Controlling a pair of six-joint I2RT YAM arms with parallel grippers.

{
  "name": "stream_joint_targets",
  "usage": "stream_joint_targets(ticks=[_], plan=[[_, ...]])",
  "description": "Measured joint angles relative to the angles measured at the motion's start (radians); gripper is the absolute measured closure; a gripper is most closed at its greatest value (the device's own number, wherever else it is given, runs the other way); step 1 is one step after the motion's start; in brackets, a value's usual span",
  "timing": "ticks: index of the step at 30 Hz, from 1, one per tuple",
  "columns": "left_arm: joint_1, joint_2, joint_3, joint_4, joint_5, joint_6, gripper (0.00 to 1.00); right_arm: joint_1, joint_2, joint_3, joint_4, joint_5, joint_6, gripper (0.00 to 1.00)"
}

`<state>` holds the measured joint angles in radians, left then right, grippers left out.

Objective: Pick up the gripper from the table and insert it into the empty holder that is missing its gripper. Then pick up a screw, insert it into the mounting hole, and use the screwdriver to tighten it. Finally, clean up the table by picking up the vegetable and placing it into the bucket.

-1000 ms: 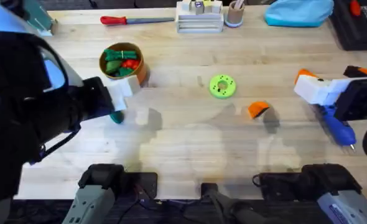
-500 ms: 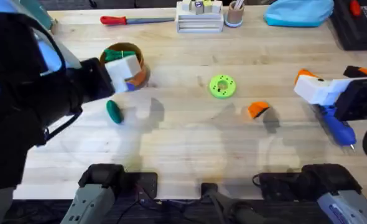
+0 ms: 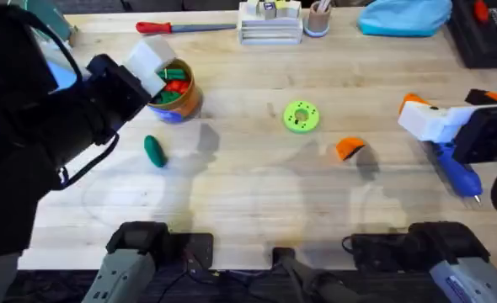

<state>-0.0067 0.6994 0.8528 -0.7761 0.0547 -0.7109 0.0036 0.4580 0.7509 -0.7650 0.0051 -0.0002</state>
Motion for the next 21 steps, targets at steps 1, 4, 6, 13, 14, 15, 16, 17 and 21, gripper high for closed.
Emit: stream_joint_targets(ticks=[1, 4, 6, 13, 14, 15, 16, 17, 21], plan=[[0.000, 0.000, 0.000, -0.007, -0.002, -0.005, 0.008, 0.000, 0.000, 0.000, 0.000, 0.000, 0.000, 0.010], [0.000, 0.001, 0.000, 0.056, 0.017, 0.104, 0.009, 0.000, 0.000, 0.000, 0.000, 0.000, 0.000, 0.010], [-0.007, 0.001, -0.001, 0.141, 0.047, 0.216, 0.008, 0.000, 0.000, 0.000, 0.000, 0.000, 0.000, 0.010], [-0.092, -0.080, -0.126, 0.443, 0.182, 0.557, 0.007, 0.000, 0.000, 0.000, 0.000, 0.000, 0.000, 0.010], [-0.102, -0.109, -0.168, 0.481, 0.198, 0.580, 0.008, 0.000, 0.000, 0.000, 0.000, 0.000, 0.000, 0.010], [-0.113, -0.147, -0.218, 0.521, 0.216, 0.602, 0.009, 0.000, 0.000, 0.000, 0.000, 0.000, 0.000, 0.010], [-0.125, -0.186, -0.270, 0.556, 0.231, 0.617, 0.008, 0.000, 0.000, 0.000, 0.000, 0.000, 0.000, 0.010], [-0.139, -0.229, -0.321, 0.588, 0.244, 0.630, 0.008, 0.000, 0.000, 0.000, 0.000, 0.000, 0.000, 0.010], [-0.203, -0.386, -0.493, 0.662, 0.273, 0.659, 0.008, 0.000, 0.000, 0.000, 0.000, 0.000, 0.000, 0.010]])
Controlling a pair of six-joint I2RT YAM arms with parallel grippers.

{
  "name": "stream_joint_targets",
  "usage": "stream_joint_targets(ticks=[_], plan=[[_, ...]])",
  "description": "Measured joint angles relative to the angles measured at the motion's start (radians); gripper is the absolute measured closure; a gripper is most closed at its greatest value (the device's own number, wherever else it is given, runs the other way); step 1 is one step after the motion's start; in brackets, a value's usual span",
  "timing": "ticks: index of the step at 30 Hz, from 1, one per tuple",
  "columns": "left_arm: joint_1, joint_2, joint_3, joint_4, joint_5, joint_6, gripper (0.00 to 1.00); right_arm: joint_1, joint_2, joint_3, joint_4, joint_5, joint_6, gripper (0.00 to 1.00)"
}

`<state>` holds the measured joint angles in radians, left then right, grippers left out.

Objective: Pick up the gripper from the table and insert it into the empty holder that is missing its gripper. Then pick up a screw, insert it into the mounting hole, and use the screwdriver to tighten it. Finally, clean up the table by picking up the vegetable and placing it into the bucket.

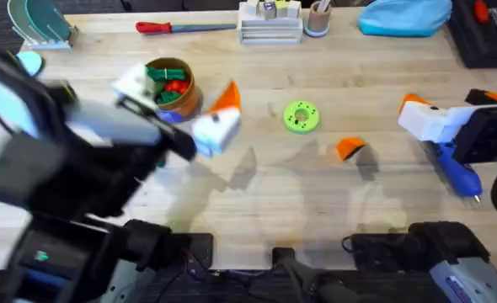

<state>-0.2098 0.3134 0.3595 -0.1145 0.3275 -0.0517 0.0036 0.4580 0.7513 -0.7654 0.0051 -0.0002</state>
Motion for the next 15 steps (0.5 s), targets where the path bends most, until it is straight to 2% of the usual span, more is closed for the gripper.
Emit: stream_joint_targets(ticks=[5, 9, 13, 15], plan=[[-0.076, -0.182, -0.172, 0.037, 0.020, 0.006, 0.008, 0.000, 0.000, 0.000, 0.000, 0.000, 0.000, 0.009], [-0.110, -0.294, -0.254, 0.054, 0.025, -0.021, 0.008, 0.000, 0.000, 0.000, 0.000, 0.000, 0.000, 0.009], [-0.128, -0.310, -0.324, 0.092, 0.027, -0.060, 0.008, 0.000, 0.000, 0.000, 0.000, 0.000, 0.000, 0.010], [-0.132, -0.308, -0.352, 0.057, 0.026, -0.075, 0.008, 0.000, 0.000, 0.000, 0.000, 0.000, 0.000, 0.010]])
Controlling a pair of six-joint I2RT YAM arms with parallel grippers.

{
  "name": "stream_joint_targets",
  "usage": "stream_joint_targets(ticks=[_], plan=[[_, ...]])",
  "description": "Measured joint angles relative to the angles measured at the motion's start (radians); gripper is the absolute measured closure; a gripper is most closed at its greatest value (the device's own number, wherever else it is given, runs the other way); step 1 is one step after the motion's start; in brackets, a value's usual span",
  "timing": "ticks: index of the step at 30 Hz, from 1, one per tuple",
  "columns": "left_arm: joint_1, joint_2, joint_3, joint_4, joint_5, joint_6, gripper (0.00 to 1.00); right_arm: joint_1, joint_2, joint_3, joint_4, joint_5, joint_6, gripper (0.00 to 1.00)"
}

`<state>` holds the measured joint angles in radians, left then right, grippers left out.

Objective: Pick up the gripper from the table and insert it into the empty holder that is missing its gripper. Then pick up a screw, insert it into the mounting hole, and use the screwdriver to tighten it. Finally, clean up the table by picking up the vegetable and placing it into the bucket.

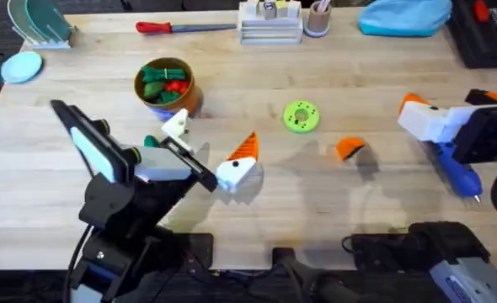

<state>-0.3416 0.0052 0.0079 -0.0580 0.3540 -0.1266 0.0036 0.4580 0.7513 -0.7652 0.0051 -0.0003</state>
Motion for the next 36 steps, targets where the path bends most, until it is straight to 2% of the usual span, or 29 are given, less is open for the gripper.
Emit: stream_joint_targets(ticks=[36], plan=[[-0.004, 0.005, -0.001, 0.002, 0.001, -0.021, 0.008, 0.000, 0.000, 0.000, 0.000, -0.008, 0.011, 0.009]])
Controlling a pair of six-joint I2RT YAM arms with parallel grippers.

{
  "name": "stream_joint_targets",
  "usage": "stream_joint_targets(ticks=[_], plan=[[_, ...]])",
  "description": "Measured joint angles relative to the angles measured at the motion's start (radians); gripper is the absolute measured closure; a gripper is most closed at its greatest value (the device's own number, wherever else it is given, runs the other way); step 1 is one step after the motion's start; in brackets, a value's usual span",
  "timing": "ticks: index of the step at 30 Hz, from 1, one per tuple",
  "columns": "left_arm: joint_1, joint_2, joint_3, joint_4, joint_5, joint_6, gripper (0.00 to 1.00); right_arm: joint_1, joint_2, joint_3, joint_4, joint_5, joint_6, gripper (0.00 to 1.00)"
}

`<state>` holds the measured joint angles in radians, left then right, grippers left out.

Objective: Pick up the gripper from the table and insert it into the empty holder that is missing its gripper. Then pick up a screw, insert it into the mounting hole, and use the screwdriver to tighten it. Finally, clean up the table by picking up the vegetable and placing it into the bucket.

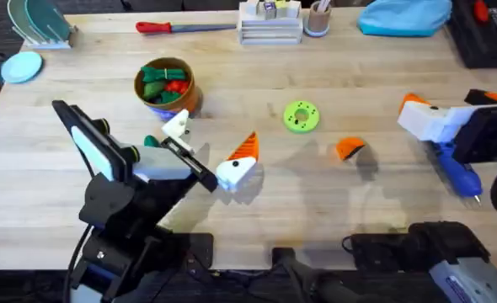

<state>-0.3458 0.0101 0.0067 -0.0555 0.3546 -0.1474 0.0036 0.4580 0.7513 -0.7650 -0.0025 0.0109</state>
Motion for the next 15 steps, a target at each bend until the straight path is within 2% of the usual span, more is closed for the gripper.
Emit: stream_joint_targets(ticks=[4, 8, 11, 15], plan=[[0.000, 0.000, 0.000, 0.000, 0.001, 0.000, 0.007, 0.000, 0.011, 0.000, -0.019, -0.029, 0.023, 0.009], [0.000, 0.000, 0.000, 0.000, 0.017, 0.000, 0.008, 0.014, 0.107, 0.000, -0.069, -0.120, 0.019, 0.009], [0.000, 0.000, 0.000, 0.001, 0.037, 0.000, 0.008, 0.066, 0.203, 0.000, -0.111, -0.158, 0.018, 0.008], [0.000, 0.000, 0.000, 0.002, 0.054, 0.000, 0.008, 0.175, 0.317, 0.000, -0.148, -0.135, 0.014, 0.010]])
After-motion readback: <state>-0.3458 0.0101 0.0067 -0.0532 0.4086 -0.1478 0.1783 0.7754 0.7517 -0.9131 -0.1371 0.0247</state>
